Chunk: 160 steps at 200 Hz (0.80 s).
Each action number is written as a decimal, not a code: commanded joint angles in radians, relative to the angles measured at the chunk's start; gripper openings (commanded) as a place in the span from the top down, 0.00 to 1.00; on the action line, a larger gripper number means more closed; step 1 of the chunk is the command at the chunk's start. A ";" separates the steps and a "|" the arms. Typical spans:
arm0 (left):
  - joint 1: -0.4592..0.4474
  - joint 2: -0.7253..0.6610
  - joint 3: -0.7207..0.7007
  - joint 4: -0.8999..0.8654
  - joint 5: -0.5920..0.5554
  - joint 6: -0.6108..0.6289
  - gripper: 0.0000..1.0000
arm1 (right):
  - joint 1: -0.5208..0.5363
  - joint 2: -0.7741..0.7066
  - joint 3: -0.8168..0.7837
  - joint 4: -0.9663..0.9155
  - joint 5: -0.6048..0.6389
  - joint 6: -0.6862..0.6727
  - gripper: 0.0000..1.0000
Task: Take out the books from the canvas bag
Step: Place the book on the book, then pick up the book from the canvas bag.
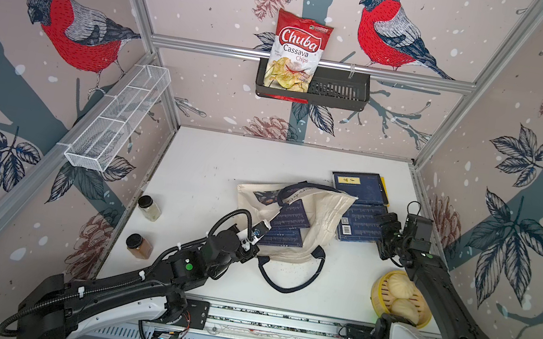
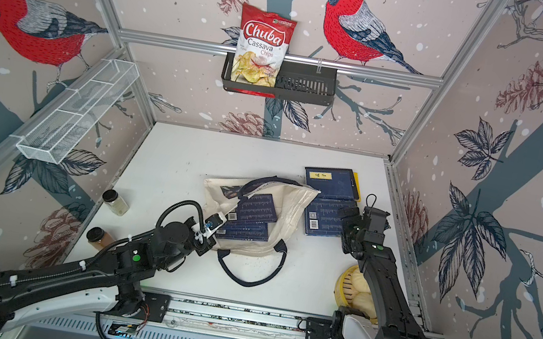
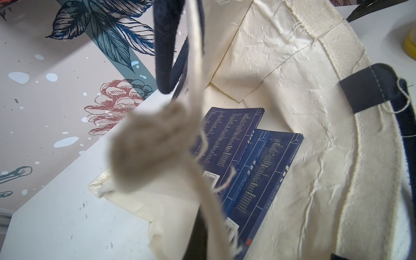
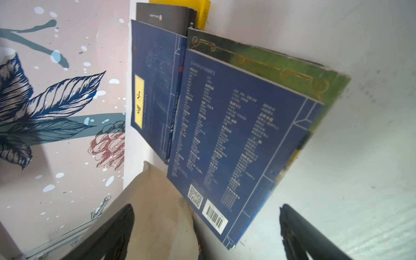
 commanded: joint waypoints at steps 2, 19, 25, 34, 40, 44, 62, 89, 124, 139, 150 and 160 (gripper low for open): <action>-0.001 -0.008 0.010 0.048 0.015 0.007 1.00 | 0.046 -0.069 0.010 0.028 -0.010 -0.042 0.00; -0.001 -0.012 0.009 0.049 0.019 0.007 1.00 | 0.129 -0.148 0.033 0.037 0.066 -0.068 0.00; 0.000 -0.013 0.009 0.050 0.018 0.007 1.00 | 0.166 -0.173 0.039 0.044 0.095 -0.072 0.00; -0.001 -0.013 0.009 0.050 0.019 0.007 1.00 | 0.224 -0.207 0.040 0.050 0.152 -0.067 0.00; -0.001 -0.014 0.009 0.050 0.021 0.007 1.00 | 0.261 -0.228 0.040 0.059 0.183 -0.064 0.00; -0.001 -0.014 0.009 0.050 0.021 0.009 1.00 | 0.285 -0.241 0.042 0.063 0.199 -0.062 0.00; 0.000 -0.014 0.008 0.050 0.022 0.007 1.00 | 0.406 -0.282 0.044 0.104 0.263 -0.068 0.01; -0.001 -0.013 0.007 0.056 0.027 0.007 1.00 | 0.612 -0.328 0.006 0.213 0.381 -0.094 0.00; 0.000 -0.012 0.006 0.057 0.026 0.009 1.00 | 0.826 -0.256 -0.025 0.303 0.468 -0.068 0.00; -0.001 -0.014 0.005 0.057 0.024 0.010 1.00 | 0.914 -0.207 -0.029 0.333 0.526 -0.060 0.00; 0.000 -0.016 0.005 0.059 0.023 0.011 1.00 | 0.964 -0.179 -0.039 0.386 0.537 -0.067 0.00; -0.001 -0.020 0.003 0.062 0.022 0.012 1.00 | 1.002 -0.156 -0.037 0.405 0.562 -0.065 0.00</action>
